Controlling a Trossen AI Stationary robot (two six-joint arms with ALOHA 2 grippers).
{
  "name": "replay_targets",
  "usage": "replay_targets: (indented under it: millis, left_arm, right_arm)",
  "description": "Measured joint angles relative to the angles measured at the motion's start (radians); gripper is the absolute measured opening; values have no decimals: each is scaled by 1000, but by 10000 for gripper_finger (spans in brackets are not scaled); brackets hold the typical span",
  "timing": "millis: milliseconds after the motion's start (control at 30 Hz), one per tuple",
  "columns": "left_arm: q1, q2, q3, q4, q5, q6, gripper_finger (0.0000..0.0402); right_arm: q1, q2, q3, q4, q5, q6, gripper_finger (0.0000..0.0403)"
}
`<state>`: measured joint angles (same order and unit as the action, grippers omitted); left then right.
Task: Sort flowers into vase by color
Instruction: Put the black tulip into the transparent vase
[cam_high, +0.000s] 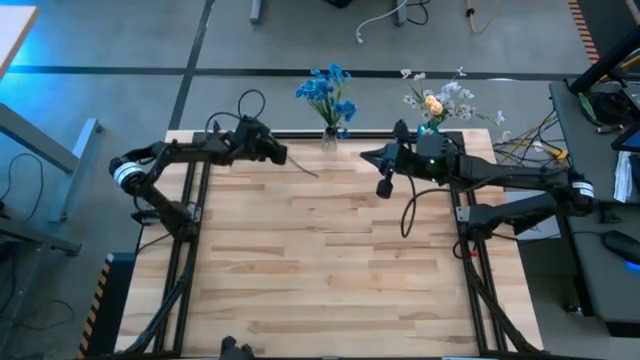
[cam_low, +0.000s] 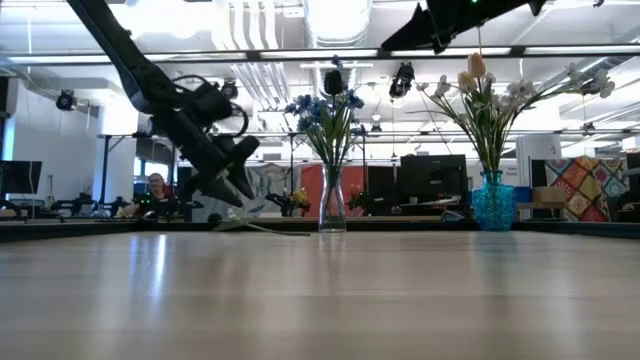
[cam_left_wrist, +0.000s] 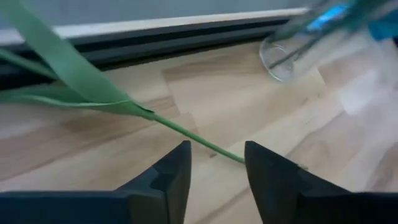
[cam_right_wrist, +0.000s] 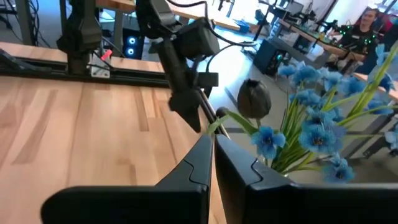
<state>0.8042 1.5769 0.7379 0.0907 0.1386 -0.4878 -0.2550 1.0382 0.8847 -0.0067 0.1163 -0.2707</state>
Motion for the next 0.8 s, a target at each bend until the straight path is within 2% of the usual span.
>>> replay_targets:
  millis: [200,367,433,567,800]
  left_arm:
    - [49,122,57,-11,37,-157,176]
    - [49,209,128,-35,55,-191,202]
    - [49,218,152,-71,45,-190,208]
    - [55,224,177,-65,-44,-202,212]
    - [104,225,189,-57,-52,-219,213]
  right_arm:
    - [2,-45,-37,-1,0,18,12]
    - [2,-54,-46,-2,-1,24,12]
    - [2,-55,-46,-2,-1,26,12]
    - [2,-55,-46,-2,-1,35,12]
    - [2,-55,-46,-3,-2,37,12]
